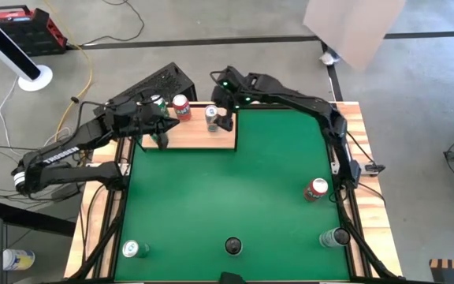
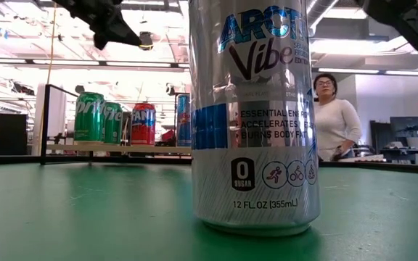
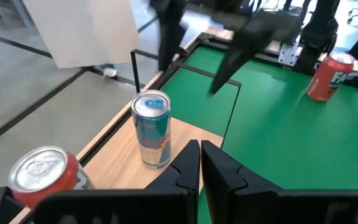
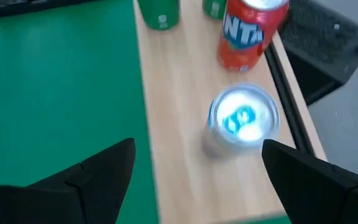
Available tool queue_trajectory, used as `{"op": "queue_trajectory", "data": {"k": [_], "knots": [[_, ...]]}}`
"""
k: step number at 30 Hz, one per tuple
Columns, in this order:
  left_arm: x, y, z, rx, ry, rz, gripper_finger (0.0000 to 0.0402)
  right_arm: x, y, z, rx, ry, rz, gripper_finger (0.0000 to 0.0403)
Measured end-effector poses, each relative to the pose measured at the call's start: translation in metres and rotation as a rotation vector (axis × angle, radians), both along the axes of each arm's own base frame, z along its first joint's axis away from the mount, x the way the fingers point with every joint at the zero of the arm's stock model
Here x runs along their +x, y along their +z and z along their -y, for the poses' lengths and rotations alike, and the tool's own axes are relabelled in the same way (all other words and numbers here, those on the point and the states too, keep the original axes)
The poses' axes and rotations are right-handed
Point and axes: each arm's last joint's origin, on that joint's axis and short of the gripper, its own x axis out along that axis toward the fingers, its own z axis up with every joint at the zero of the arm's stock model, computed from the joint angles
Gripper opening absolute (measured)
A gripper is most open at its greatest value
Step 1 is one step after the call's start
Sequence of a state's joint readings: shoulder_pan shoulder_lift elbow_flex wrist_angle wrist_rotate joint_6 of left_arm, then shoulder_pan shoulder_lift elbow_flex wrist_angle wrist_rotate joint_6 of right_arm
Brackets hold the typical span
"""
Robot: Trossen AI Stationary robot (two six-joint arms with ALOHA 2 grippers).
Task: Place canned beverage on shelf
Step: Put the top blue soda can on the shelf
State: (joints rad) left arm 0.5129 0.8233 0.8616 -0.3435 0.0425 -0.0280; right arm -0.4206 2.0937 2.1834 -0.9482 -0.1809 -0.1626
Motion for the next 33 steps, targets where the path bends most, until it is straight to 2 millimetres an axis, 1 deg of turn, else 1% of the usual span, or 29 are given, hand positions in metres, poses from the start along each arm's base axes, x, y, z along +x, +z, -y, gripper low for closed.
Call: {"op": "queue_trajectory", "data": {"k": [3, 6, 10, 16, 19, 22, 24, 26, 28, 29, 33], "knots": [[0.014, -0.002, -0.008, 0.034, -0.010, 0.012, 0.0000, -0.018, 0.017, -0.008, 0.011, -0.004, -0.034, 0.0373], [0.030, -0.005, -0.017, 0.065, -0.018, 0.028, 0.0000, -0.029, 0.032, -0.017, 0.004, 0.006, -0.035, 0.0373], [0.052, -0.015, -0.029, 0.092, -0.033, -0.018, 0.0000, -0.046, 0.049, -0.026, -0.012, 0.020, -0.045, 0.0373], [0.083, -0.015, -0.048, 0.137, -0.046, -0.108, 0.0000, -0.070, 0.070, -0.028, -0.047, 0.018, -0.033, 0.0372], [0.094, -0.012, -0.060, 0.172, -0.025, -0.158, 0.0012, -0.079, 0.079, -0.029, -0.067, 0.019, -0.012, 0.0372], [0.102, -0.006, -0.072, 0.199, -0.011, -0.186, 0.0048, -0.086, 0.076, -0.032, -0.081, 0.033, -0.008, 0.0372], [0.106, -0.003, -0.080, 0.202, -0.003, -0.200, 0.0083, -0.092, 0.064, -0.034, -0.085, 0.036, -0.009, 0.0372], [0.111, -0.002, -0.087, 0.184, 0.008, -0.213, 0.0124, -0.103, 0.050, -0.036, -0.089, 0.021, 0.013, 0.0372], [0.118, -0.003, -0.092, 0.136, 0.011, -0.233, 0.0169, -0.116, 0.037, -0.040, -0.097, -0.005, 0.070, 0.0372], [0.121, -0.004, -0.095, 0.108, 0.009, -0.247, 0.0192, -0.124, 0.034, -0.044, -0.104, -0.021, 0.115, 0.0372], [0.132, -0.009, -0.103, 0.043, 0.008, -0.302, 0.0276, -0.155, 0.029, -0.064, -0.107, -0.071, 0.302, 0.0372]]}}
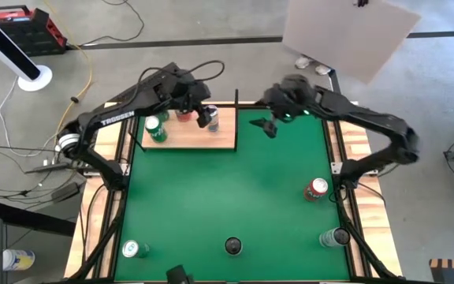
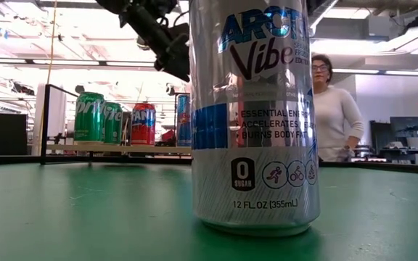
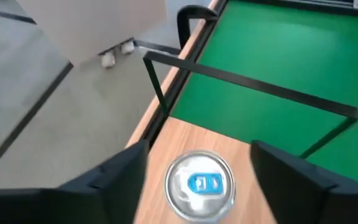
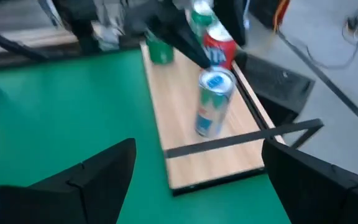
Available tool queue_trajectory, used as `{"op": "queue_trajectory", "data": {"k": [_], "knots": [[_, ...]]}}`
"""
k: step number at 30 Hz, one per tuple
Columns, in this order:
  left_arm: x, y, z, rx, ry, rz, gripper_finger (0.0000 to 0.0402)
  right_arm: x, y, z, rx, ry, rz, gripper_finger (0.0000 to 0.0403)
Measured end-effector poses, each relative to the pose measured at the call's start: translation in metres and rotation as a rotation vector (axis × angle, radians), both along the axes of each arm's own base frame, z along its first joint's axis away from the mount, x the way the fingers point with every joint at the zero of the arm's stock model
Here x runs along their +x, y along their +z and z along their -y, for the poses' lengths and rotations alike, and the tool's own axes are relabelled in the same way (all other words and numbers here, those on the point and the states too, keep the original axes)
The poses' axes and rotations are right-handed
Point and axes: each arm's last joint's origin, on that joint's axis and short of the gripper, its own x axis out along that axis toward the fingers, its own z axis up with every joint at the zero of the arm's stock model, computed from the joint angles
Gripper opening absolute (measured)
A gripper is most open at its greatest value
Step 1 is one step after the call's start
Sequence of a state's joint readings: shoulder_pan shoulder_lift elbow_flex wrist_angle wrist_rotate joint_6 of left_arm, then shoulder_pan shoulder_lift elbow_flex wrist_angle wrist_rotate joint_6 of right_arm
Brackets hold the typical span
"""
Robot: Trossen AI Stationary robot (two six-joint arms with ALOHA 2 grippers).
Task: Place canned beverage on shelf
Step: Put the top blue soda can on the shelf
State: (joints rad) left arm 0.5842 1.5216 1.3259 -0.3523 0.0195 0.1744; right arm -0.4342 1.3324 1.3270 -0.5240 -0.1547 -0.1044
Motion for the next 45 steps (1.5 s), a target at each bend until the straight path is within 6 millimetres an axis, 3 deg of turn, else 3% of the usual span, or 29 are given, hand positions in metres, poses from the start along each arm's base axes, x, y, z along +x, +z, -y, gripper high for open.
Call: {"op": "queue_trajectory", "data": {"k": [4, 8, 19, 34, 45], "knots": [[0.007, -0.003, -0.005, -0.010, 0.002, -0.016, 0.0332, -0.023, -0.009, -0.020, 0.043, 0.001, 0.041, 0.0372], [0.011, -0.012, -0.010, -0.012, 0.004, -0.050, 0.0354, -0.031, -0.020, -0.030, 0.104, -0.004, 0.041, 0.0372], [0.013, -0.025, -0.021, -0.053, 0.003, -0.060, 0.0356, -0.019, -0.028, -0.033, 0.157, -0.005, 0.040, 0.0372], [0.012, -0.029, -0.019, -0.079, -0.026, -0.095, 0.0356, -0.017, -0.026, -0.034, 0.167, -0.010, 0.063, 0.0372], [0.021, -0.045, -0.023, -0.096, -0.029, -0.131, 0.0356, -0.017, -0.025, -0.034, 0.162, -0.008, 0.073, 0.0372]]}}
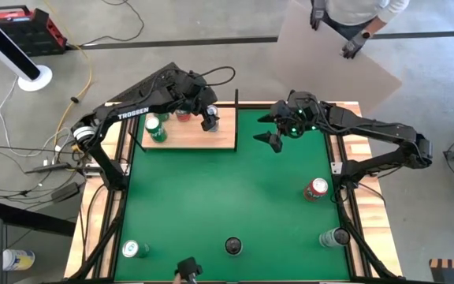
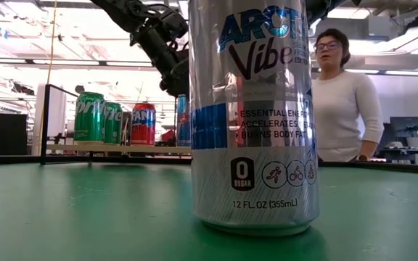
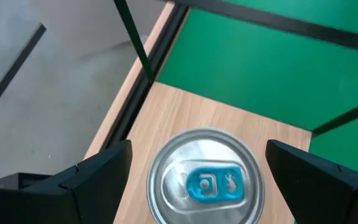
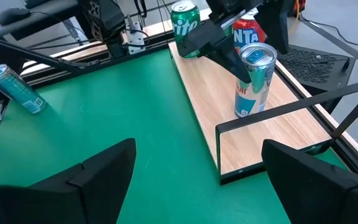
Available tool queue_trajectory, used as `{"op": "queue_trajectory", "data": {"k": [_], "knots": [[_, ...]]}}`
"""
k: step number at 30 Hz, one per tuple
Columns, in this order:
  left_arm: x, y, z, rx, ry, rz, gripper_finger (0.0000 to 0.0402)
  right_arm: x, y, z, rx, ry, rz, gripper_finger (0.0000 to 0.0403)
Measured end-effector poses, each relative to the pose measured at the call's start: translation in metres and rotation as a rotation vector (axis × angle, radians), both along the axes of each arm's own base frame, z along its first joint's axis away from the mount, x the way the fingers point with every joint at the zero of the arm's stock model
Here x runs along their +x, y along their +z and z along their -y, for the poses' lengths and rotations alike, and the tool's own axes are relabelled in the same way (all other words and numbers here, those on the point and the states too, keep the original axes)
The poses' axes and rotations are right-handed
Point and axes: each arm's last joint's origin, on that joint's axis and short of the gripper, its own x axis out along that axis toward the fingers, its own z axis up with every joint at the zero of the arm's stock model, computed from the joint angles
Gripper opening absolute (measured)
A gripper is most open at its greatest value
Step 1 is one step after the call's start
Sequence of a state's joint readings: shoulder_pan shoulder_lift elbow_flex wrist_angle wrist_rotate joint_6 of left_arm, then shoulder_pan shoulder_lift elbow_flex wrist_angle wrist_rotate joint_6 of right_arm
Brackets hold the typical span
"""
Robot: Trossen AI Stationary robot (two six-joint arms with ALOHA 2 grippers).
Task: Place canned beverage on shelf
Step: Put the top blue soda can on the shelf
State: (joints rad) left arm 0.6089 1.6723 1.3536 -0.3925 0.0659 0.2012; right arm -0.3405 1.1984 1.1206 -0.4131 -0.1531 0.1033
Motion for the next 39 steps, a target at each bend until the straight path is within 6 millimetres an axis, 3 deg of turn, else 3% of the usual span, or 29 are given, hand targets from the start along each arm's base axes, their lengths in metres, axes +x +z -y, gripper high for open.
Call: {"op": "queue_trajectory", "data": {"k": [27, 30, 35, 39], "knots": [[-0.004, -0.003, 0.000, 0.010, -0.014, -0.057, 0.0323, -0.001, 0.000, 0.002, -0.022, 0.004, 0.000, 0.0372], [-0.004, -0.003, -0.001, 0.013, -0.033, -0.058, 0.0301, -0.001, 0.000, 0.002, -0.022, 0.004, 0.000, 0.0372], [-0.010, 0.003, -0.009, 0.013, -0.018, -0.055, 0.0228, -0.001, 0.000, 0.002, -0.022, 0.003, 0.000, 0.0372], [-0.019, 0.008, -0.022, -0.007, -0.021, -0.026, 0.0223, 0.000, 0.001, 0.002, -0.020, 0.001, 0.003, 0.0372]]}}
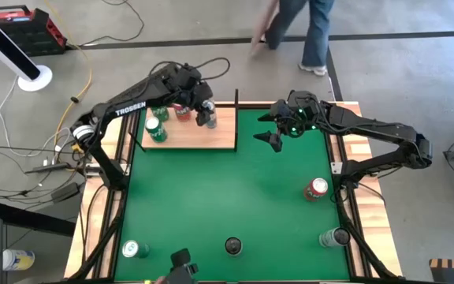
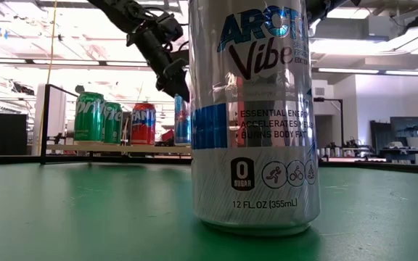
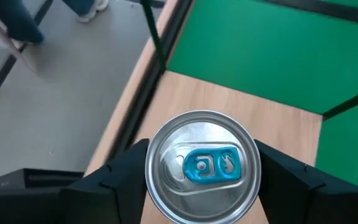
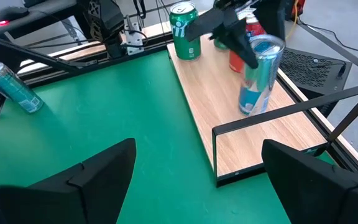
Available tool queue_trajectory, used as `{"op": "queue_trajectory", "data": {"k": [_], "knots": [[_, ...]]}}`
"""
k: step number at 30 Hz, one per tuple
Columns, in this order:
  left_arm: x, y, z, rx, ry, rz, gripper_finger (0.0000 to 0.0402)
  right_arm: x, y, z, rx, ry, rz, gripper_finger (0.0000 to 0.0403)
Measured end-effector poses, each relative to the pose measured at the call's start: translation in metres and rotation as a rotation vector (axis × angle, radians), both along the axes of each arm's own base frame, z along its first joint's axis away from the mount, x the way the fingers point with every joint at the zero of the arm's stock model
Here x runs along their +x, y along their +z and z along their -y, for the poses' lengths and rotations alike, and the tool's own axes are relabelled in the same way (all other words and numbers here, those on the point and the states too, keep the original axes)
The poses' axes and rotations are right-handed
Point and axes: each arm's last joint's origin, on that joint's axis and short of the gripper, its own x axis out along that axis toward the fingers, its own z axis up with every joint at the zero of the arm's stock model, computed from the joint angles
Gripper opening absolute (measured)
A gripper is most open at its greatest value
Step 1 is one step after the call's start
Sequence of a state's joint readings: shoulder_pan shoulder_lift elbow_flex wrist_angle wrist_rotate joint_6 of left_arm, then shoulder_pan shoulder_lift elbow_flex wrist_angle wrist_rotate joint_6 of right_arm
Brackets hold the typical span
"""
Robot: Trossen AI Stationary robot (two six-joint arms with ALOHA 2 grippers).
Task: Place canned beverage on shelf
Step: Put the top blue soda can on the shelf
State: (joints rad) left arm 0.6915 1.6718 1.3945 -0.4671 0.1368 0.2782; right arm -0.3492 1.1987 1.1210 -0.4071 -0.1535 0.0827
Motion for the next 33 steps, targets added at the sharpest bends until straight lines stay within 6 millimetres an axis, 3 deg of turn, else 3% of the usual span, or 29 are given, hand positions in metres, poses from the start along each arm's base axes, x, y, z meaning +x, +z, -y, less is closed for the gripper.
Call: {"op": "queue_trajectory", "data": {"k": [12, 33], "knots": [[-0.033, 0.005, -0.034, 0.032, -0.049, -0.021, 0.0223, 0.001, 0.005, 0.003, 0.030, -0.060, 0.059, 0.0372], [-0.032, 0.002, -0.029, 0.051, -0.116, -0.070, 0.0223, 0.000, 0.005, 0.008, 0.060, -0.144, 0.065, 0.0372]]}}
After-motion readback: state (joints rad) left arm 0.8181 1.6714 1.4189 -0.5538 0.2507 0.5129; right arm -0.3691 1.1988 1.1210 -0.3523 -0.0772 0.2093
